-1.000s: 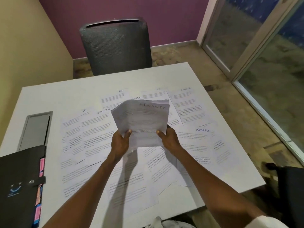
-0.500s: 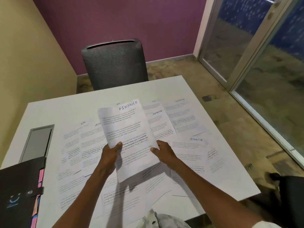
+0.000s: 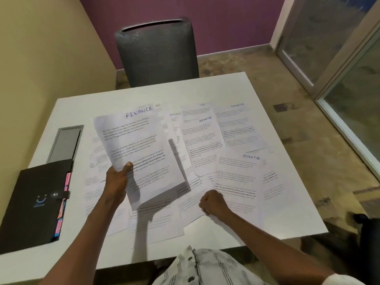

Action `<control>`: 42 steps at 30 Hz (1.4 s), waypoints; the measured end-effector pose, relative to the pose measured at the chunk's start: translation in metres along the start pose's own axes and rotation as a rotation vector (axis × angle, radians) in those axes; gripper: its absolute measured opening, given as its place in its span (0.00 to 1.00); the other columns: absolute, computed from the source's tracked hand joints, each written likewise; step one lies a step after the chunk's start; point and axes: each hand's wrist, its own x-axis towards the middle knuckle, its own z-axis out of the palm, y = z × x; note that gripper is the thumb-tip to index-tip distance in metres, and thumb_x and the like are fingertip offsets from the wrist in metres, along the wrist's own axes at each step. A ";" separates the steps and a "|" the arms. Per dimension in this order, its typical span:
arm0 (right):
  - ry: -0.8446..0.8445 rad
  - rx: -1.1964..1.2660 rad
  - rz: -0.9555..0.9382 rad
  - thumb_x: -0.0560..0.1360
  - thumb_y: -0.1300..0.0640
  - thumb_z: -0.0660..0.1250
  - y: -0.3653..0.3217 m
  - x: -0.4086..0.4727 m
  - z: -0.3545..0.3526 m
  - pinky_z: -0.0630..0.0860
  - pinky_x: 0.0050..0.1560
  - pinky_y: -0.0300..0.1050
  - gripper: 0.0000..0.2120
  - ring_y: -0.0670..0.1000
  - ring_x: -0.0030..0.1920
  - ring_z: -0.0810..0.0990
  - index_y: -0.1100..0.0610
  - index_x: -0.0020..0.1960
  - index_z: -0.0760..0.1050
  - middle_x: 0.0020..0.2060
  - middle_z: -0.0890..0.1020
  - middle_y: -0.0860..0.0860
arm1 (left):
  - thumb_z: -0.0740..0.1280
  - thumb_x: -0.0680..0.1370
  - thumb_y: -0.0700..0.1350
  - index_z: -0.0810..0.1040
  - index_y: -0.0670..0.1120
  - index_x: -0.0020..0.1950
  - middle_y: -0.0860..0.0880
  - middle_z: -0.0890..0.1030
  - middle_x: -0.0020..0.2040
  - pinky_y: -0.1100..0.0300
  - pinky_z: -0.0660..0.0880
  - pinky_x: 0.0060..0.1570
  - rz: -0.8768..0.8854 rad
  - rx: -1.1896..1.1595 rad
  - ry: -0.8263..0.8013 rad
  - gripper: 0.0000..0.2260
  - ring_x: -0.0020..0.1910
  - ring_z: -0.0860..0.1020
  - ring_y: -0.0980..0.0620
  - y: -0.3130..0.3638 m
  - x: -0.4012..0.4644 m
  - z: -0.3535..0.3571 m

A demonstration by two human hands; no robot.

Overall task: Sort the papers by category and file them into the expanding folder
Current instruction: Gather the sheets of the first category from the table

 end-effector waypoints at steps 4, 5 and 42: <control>-0.121 -0.172 -0.090 0.67 0.61 0.70 0.006 -0.030 0.030 0.76 0.30 0.43 0.13 0.45 0.20 0.75 0.59 0.25 0.74 0.20 0.78 0.50 | 0.67 0.80 0.39 0.77 0.42 0.62 0.43 0.82 0.55 0.50 0.78 0.54 0.030 0.010 0.043 0.11 0.50 0.82 0.44 0.006 -0.002 -0.017; -0.138 -0.195 -0.074 0.66 0.59 0.72 0.006 -0.036 0.037 0.77 0.29 0.43 0.11 0.48 0.20 0.76 0.59 0.26 0.75 0.21 0.79 0.52 | 0.67 0.80 0.39 0.76 0.42 0.63 0.44 0.82 0.54 0.52 0.77 0.52 0.043 0.016 0.056 0.11 0.49 0.81 0.45 0.008 -0.001 -0.022; 0.169 -1.056 -0.854 0.68 0.46 0.71 -0.007 -0.007 0.191 0.75 0.34 0.45 0.19 0.53 0.46 0.77 0.56 0.51 0.73 0.52 0.77 0.54 | 0.65 0.81 0.42 0.76 0.42 0.65 0.45 0.83 0.56 0.44 0.78 0.58 -0.027 0.156 -0.060 0.13 0.55 0.82 0.42 -0.016 0.034 -0.147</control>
